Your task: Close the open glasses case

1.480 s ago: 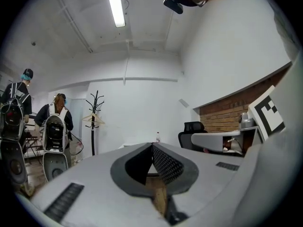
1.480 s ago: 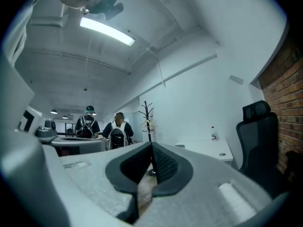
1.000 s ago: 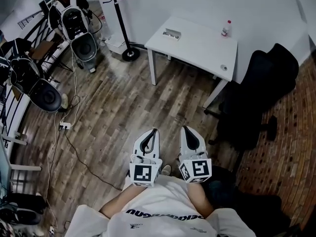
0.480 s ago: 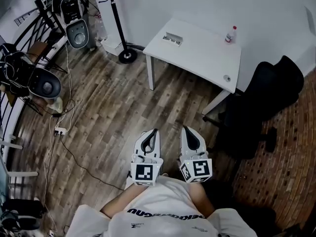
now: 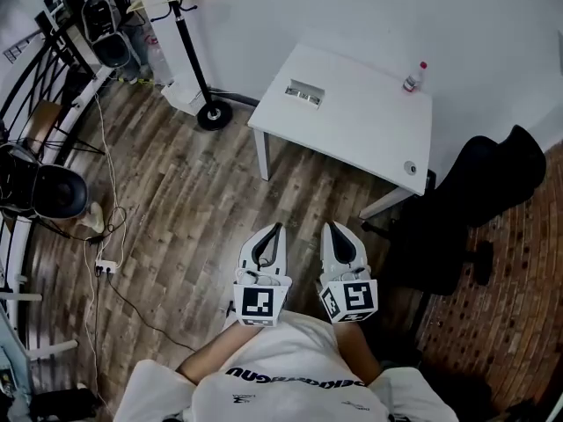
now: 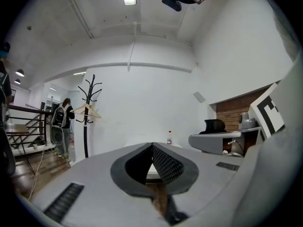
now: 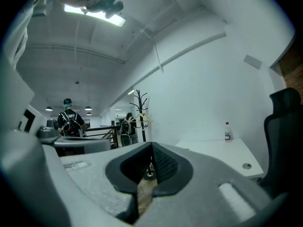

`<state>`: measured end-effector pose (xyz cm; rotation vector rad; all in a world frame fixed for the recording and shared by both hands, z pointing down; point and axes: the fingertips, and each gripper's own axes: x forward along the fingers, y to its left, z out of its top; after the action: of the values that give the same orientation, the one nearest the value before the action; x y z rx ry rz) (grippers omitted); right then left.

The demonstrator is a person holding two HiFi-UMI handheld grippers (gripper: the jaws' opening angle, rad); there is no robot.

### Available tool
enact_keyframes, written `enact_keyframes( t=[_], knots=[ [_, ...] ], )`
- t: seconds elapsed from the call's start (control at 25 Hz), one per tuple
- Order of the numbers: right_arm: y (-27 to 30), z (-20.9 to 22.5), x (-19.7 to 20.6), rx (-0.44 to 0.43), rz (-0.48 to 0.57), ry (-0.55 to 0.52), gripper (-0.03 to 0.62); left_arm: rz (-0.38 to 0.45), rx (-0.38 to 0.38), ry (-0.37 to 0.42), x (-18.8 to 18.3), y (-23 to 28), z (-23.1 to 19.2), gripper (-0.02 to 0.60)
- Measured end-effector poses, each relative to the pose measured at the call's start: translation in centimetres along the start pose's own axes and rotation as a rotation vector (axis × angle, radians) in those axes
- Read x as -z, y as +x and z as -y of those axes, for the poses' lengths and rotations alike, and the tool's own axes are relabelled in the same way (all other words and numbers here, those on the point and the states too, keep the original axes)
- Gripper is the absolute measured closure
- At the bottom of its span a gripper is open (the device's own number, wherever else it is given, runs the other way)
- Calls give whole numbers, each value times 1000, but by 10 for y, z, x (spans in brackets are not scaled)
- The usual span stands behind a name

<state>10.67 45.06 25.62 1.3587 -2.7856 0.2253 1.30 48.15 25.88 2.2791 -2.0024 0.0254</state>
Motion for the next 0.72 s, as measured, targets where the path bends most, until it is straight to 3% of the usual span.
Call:
enact_keyframes(
  t=[0.32, 0.72],
  knots=[
    [120, 11, -16, 106, -5, 37, 593, -38, 88, -8, -7, 97, -83, 583],
    [195, 28, -18, 173, -34, 48, 592, -69, 146, -43, -1, 165, -122, 583]
  ],
)
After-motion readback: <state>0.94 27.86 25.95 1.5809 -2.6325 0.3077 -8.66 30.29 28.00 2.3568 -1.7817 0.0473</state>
